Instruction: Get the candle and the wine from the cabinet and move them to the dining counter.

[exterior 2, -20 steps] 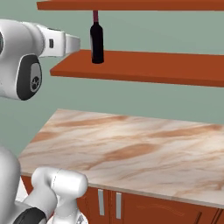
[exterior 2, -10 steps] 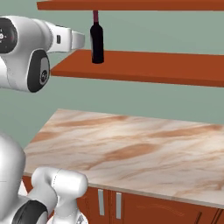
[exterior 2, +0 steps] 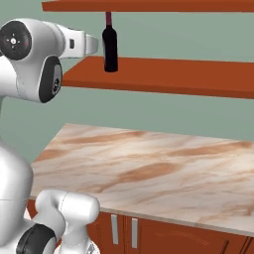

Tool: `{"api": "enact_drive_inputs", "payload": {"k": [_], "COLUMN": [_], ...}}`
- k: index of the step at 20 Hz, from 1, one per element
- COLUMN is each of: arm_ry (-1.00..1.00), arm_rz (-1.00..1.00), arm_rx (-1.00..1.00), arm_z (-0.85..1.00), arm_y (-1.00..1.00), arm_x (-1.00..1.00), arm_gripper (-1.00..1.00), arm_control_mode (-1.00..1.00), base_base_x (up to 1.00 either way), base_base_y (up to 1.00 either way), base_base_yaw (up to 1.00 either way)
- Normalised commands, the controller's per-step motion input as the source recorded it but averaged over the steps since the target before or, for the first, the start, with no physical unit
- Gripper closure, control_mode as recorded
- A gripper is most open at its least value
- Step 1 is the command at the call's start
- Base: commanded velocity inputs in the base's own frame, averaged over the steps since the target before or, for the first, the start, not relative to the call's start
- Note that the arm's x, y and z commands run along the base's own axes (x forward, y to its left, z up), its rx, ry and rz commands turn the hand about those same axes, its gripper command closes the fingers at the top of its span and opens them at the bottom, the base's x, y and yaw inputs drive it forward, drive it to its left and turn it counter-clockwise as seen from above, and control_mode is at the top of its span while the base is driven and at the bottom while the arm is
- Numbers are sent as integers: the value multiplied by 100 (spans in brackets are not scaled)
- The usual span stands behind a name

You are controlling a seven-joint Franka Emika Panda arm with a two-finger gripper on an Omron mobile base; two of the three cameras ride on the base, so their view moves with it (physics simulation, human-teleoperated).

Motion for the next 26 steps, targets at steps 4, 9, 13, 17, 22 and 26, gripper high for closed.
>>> {"api": "enact_drive_inputs", "payload": {"k": [4, 9, 13, 17, 22, 26], "arm_ry": [0, 0, 0, 0, -2, -3], "arm_rz": [3, 1, 0, 0, 0, 0], "arm_rx": [0, 0, 0, 0, -6, -12], "arm_z": [0, 0, 0, 0, 0, 0], "arm_y": [2, 3, 0, 0, 0, 0], "arm_x": [20, 29, 26, 28, 18, 10], "arm_gripper": [-100, -100, -100, -100, -100, -100], "arm_control_mode": [-100, -100, -100, -100, -100, -100], "base_base_x": [0, 0, 0, 0, 0, 0], "base_base_y": [0, 0, 0, 0, 0, 0], "base_base_yaw": [0, 0, 0, 0, 0, 0]}}
